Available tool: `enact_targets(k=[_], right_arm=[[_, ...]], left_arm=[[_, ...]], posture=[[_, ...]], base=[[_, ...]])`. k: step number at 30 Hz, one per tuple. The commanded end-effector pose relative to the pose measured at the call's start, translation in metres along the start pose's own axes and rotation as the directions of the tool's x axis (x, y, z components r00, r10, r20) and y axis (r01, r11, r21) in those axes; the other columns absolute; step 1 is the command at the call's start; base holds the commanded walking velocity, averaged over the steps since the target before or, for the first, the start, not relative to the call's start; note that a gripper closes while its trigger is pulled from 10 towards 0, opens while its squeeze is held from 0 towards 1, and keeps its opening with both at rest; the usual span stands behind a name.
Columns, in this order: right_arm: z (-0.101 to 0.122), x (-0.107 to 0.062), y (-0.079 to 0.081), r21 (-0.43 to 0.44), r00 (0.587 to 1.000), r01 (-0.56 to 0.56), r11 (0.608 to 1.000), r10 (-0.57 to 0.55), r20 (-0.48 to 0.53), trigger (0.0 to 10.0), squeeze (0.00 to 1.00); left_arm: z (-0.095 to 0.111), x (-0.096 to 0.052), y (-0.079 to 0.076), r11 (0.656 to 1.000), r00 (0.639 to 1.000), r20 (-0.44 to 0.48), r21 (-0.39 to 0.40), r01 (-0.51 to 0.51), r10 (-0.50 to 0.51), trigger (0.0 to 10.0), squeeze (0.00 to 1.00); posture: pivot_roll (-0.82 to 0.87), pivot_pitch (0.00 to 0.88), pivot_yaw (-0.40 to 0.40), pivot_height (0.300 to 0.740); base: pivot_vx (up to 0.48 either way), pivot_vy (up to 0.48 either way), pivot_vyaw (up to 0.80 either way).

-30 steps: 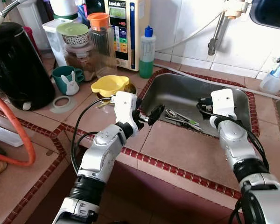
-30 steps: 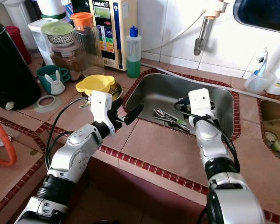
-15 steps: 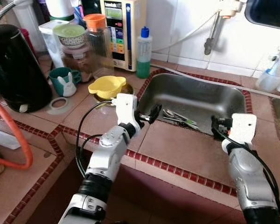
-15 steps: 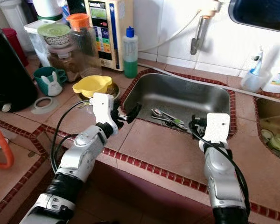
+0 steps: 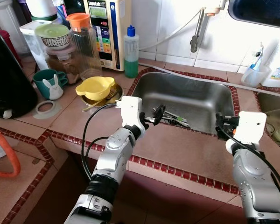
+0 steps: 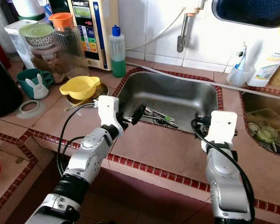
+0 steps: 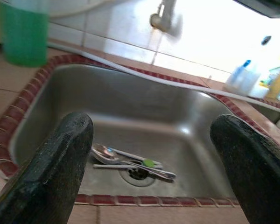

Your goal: Kitchen organization

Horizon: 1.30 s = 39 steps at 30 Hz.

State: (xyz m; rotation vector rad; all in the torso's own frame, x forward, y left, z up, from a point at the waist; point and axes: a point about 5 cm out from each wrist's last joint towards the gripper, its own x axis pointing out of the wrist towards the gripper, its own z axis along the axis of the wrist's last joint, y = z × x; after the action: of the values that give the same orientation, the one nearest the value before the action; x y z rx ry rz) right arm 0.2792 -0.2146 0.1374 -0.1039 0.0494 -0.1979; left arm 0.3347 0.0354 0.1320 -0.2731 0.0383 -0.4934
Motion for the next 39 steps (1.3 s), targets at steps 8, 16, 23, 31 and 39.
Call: enact_targets(k=[8,16,23,31,39], right_arm=[[0.011,0.005,0.015,0.028,0.999,-0.046,0.999,0.046,0.025,10.0,0.00],[0.019,0.008,0.022,0.037,0.998,-0.043,0.998,0.042,0.047,10.0,0.00],[0.025,0.010,0.027,0.052,0.997,-0.045,0.998,0.042,0.065,10.0,0.00],[0.028,0.011,0.032,0.062,0.995,-0.061,0.996,0.056,0.082,10.0,0.00],[0.034,0.011,0.035,0.075,0.993,-0.063,0.995,0.055,0.101,10.0,0.00]], left_arm=[[0.020,-0.002,0.023,0.991,0.990,0.074,0.048,-0.125,0.121,10.0,0.00],[0.025,-0.001,0.021,0.993,0.993,0.081,0.070,-0.091,0.085,10.0,0.00],[0.034,0.004,0.016,0.996,0.992,0.110,0.068,-0.065,0.057,10.0,0.00],[0.036,0.004,0.024,0.992,0.990,0.104,0.075,-0.102,0.094,10.0,0.00],[0.043,0.003,0.036,0.978,0.985,0.115,0.153,-0.145,0.128,10.0,0.00]], posture=[[0.03,0.038,-0.008,0.740],[0.03,0.049,0.003,0.740],[0.03,0.053,0.013,0.740],[0.04,0.054,0.018,0.740],[0.05,0.062,0.027,0.740]], base=[[0.000,0.000,-0.35],[0.000,0.000,0.00],[0.000,0.000,0.00],[0.000,0.000,-0.36],[0.000,0.000,0.00]])
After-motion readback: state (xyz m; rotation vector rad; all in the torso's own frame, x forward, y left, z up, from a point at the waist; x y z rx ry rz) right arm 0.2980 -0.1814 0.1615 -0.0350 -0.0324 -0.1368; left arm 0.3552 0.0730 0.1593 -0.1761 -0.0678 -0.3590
